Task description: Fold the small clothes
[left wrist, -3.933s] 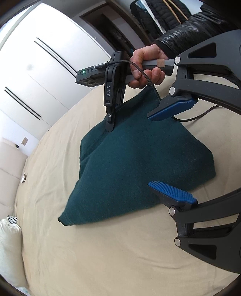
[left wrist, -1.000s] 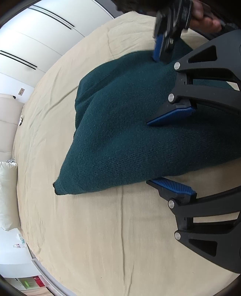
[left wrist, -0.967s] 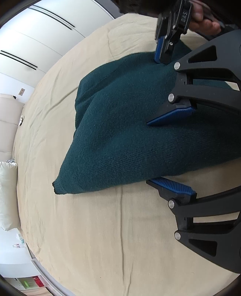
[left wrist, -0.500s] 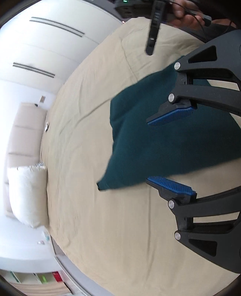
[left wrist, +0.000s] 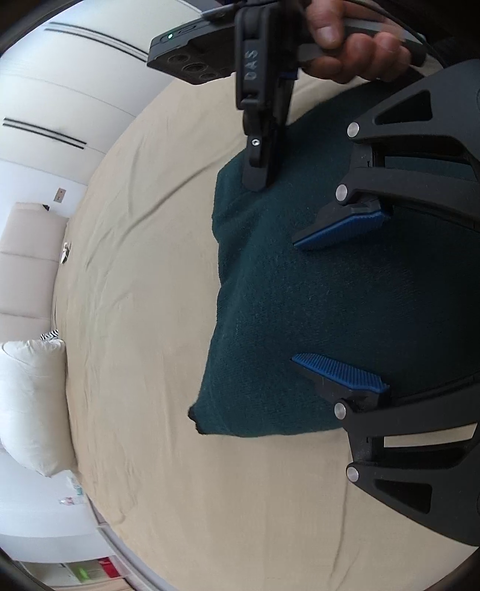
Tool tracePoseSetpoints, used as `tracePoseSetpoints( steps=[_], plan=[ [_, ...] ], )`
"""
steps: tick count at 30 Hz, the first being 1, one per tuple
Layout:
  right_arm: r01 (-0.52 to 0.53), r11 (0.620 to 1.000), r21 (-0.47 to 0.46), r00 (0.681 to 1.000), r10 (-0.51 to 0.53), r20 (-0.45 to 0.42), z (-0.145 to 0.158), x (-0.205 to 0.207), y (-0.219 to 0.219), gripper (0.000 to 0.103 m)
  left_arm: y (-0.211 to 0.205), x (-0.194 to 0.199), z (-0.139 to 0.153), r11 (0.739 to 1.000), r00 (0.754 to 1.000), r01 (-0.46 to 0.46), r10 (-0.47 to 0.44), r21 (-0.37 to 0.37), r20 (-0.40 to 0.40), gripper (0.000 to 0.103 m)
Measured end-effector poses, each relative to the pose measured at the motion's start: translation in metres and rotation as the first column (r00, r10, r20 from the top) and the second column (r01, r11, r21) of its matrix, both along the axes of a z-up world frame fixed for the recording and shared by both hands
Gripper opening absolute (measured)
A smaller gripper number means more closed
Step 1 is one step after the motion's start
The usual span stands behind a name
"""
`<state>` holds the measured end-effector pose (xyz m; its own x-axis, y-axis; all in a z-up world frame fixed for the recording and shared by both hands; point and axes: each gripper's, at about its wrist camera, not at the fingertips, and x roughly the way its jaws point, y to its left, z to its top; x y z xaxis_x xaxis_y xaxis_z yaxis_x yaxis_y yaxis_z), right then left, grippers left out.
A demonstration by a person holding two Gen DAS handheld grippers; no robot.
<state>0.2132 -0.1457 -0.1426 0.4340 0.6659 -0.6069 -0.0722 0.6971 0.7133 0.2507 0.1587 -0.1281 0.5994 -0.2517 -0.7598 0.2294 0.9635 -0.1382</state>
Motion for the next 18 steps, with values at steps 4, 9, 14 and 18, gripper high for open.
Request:
tracePoseSetpoints(
  steps=[4, 9, 14, 18],
  plan=[
    [0.085, 0.996, 0.019, 0.996, -0.085, -0.016, -0.012, 0.006, -0.029, 0.0, -0.006, 0.012, -0.013, 1.0, 1.0, 0.021, -0.021, -0.01, 0.01, 0.064],
    [0.087, 0.996, -0.038, 0.995, -0.084, 0.062, 0.029, -0.033, -0.036, 0.013, -0.004, 0.014, -0.012, 0.999, 1.0, 0.008, -0.008, -0.032, 0.006, 0.065],
    [-0.015, 1.0, 0.008, 0.991, 0.013, 0.133, 0.049, -0.1, -0.011, 0.027, 0.004, -0.031, 0.006, 0.997, 0.998, -0.043, 0.045, -0.058, 0.04, 0.065],
    [-0.098, 0.994, -0.046, 0.988, 0.103, 0.116, 0.033, -0.13, 0.021, 0.035, -0.003, -0.059, -0.008, 0.997, 0.997, -0.058, 0.06, -0.045, 0.048, 0.067]
  ],
)
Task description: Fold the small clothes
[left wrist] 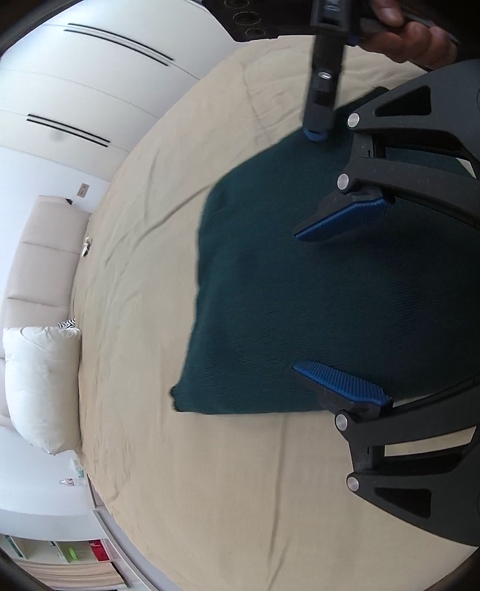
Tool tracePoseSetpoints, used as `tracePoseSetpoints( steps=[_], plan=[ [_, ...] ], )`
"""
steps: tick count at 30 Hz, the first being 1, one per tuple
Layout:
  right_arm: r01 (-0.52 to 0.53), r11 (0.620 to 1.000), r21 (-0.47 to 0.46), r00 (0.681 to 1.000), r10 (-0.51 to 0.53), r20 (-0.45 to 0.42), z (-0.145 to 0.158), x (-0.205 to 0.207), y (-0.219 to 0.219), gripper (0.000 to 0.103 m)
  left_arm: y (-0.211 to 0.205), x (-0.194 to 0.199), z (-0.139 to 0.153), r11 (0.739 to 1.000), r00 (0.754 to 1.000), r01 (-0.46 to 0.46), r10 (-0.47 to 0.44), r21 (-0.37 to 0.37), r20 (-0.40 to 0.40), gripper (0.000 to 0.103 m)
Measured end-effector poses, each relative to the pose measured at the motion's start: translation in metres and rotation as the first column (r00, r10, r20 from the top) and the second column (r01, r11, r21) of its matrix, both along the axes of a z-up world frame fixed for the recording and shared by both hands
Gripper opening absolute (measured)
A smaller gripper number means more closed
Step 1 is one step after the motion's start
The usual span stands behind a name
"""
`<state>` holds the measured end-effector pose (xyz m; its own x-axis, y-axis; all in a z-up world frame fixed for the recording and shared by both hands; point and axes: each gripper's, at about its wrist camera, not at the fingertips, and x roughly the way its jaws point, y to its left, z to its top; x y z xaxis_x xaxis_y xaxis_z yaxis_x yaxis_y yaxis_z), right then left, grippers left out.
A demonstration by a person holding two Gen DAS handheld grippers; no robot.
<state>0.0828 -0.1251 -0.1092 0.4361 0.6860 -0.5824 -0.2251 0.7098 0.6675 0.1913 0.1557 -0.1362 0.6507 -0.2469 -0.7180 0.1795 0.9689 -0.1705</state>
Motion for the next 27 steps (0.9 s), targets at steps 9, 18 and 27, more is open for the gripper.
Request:
tracePoseSetpoints(
  steps=[9, 18, 27],
  plan=[
    [0.149, 0.975, -0.166, 0.989, -0.142, 0.05, -0.004, -0.05, -0.039, 0.033, 0.002, -0.047, 0.023, 0.994, 0.992, -0.042, 0.029, 0.099, 0.122, 0.067],
    [0.413, 0.871, -0.266, 0.865, -0.283, 0.414, 0.085, -0.107, -0.051, 0.078, -0.015, -0.169, 0.111, 0.943, 0.796, -0.243, 0.059, 0.229, 0.602, 0.103],
    [0.537, 0.804, -0.256, 0.654, -0.204, 0.729, 0.167, -0.154, -0.023, 0.103, -0.011, -0.192, 0.175, 0.932, 0.815, -0.314, 0.165, 0.184, 0.555, 0.103]
  ],
)
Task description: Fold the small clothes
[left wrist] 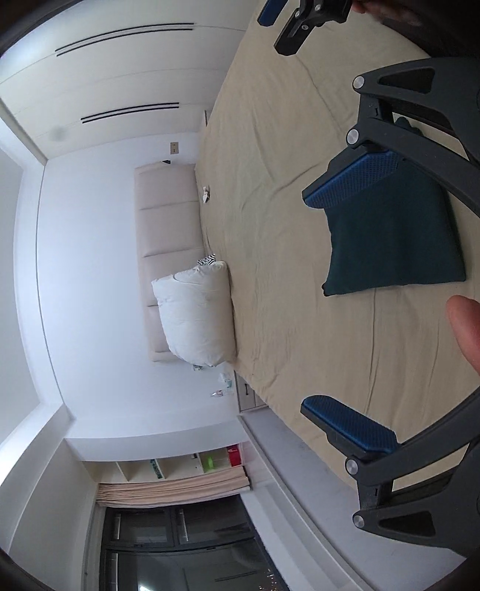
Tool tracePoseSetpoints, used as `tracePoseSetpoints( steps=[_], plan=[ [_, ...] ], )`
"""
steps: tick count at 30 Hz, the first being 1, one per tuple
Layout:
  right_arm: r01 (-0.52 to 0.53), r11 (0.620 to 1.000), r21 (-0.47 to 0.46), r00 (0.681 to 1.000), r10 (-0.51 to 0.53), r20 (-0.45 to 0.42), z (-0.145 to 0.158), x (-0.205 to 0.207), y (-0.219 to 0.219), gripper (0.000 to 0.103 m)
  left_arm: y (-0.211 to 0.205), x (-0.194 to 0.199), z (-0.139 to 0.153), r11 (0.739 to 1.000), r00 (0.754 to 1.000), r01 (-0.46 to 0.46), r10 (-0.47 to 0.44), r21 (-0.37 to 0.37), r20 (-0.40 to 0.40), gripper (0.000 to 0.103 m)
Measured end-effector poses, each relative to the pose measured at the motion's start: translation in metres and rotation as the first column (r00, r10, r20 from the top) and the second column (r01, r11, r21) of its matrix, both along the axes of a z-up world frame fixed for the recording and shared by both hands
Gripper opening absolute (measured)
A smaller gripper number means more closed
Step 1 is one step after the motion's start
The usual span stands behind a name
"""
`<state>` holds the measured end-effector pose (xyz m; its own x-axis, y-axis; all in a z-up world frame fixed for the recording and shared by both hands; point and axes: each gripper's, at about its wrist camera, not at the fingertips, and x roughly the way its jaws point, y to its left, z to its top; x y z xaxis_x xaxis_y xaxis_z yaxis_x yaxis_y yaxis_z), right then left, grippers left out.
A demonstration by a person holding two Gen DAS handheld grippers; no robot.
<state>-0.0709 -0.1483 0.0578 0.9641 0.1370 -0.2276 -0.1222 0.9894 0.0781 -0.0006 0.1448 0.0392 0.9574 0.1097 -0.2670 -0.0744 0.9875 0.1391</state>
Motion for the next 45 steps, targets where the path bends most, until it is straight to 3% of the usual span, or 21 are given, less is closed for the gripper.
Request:
tracePoseSetpoints(
  steps=[3, 6, 8, 11, 14, 23, 28, 45],
  plan=[
    [-0.022, 0.999, 0.03, 1.0, 0.022, 0.012, 0.013, -0.005, 0.001, 0.103, 0.003, -0.006, 0.002, 0.999, 0.999, 0.009, -0.011, -0.033, -0.052, 0.103],
    [-0.025, 0.999, 0.032, 0.998, 0.027, -0.063, 0.005, 0.0, 0.005, 0.103, 0.008, 0.007, -0.022, 0.998, 0.986, -0.017, 0.005, -0.066, -0.169, 0.103],
    [0.006, 1.0, 0.004, 0.991, -0.005, -0.133, -0.015, 0.014, 0.009, 0.103, 0.01, 0.017, -0.047, 0.994, 0.96, -0.04, 0.011, -0.098, -0.279, 0.103],
    [0.042, 0.999, -0.014, 0.968, -0.044, -0.249, -0.054, 0.038, 0.01, 0.103, 0.013, 0.028, -0.087, 0.983, 0.9, -0.055, -0.028, -0.176, -0.435, 0.103],
    [0.06, 0.998, -0.004, 0.937, -0.058, -0.345, -0.079, 0.05, 0.007, 0.103, 0.009, 0.038, -0.119, 0.985, 0.871, -0.065, -0.023, -0.16, -0.49, 0.103],
    [0.052, 0.994, -0.097, 0.89, -0.091, -0.447, -0.098, 0.056, 0.027, 0.103, 0.006, 0.054, -0.145, 0.991, 0.855, -0.047, -0.026, -0.127, -0.518, 0.103],
    [0.056, 0.994, -0.094, 0.859, -0.096, -0.504, -0.111, 0.057, 0.029, 0.103, 0.013, 0.063, -0.159, 0.99, 0.841, -0.067, -0.012, -0.127, -0.54, 0.103],
    [0.063, 0.993, -0.101, 0.838, -0.107, -0.535, -0.121, 0.051, 0.029, 0.103, 0.024, 0.069, -0.17, 0.985, 0.83, -0.086, -0.011, -0.148, -0.558, 0.103]
  ],
)
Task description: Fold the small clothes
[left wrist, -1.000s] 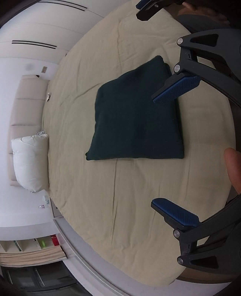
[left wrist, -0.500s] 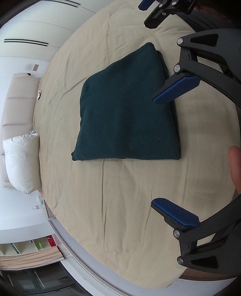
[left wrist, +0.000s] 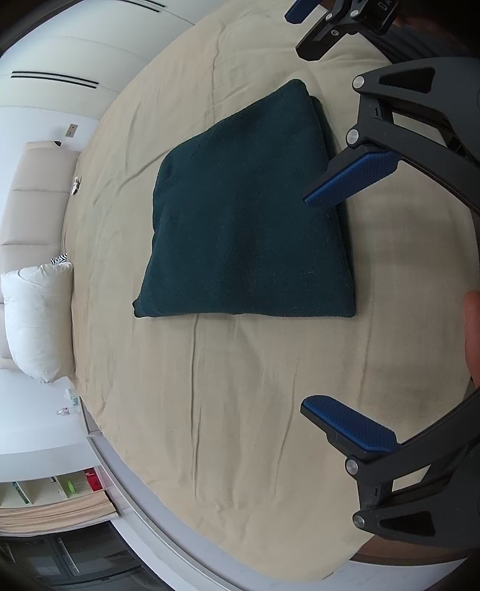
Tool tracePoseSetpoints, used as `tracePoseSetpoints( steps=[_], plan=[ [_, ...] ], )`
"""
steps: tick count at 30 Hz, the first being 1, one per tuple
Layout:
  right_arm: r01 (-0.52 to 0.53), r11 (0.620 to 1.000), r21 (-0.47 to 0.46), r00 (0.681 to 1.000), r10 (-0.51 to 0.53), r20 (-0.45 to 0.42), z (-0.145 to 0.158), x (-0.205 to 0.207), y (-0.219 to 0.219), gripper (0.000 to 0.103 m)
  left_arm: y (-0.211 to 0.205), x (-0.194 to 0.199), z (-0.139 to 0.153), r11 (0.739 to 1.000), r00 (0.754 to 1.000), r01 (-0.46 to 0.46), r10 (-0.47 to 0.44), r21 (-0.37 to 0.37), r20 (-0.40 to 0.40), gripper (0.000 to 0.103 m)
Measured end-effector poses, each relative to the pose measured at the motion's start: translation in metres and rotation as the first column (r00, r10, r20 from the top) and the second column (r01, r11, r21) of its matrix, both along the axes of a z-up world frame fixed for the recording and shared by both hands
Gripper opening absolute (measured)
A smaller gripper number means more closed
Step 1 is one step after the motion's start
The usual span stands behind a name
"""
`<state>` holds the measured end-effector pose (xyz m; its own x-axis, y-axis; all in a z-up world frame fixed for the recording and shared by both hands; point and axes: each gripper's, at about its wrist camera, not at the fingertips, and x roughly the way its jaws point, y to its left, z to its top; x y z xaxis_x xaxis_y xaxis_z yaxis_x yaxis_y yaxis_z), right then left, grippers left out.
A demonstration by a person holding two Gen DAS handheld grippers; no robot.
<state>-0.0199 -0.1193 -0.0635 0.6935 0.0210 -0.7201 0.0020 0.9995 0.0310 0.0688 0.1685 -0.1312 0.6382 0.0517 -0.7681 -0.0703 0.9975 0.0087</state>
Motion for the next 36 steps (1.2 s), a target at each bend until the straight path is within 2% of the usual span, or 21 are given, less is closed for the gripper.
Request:
tracePoseSetpoints(
  steps=[36],
  plan=[
    [-0.008, 1.0, 0.011, 1.0, 0.008, -0.022, -0.0039, 0.0, -0.0023, 0.103, 0.0012, 0.001, -0.0028, 1.0, 1.0, -0.006, 0.006, -0.005, -0.005, 0.103]
  ],
)
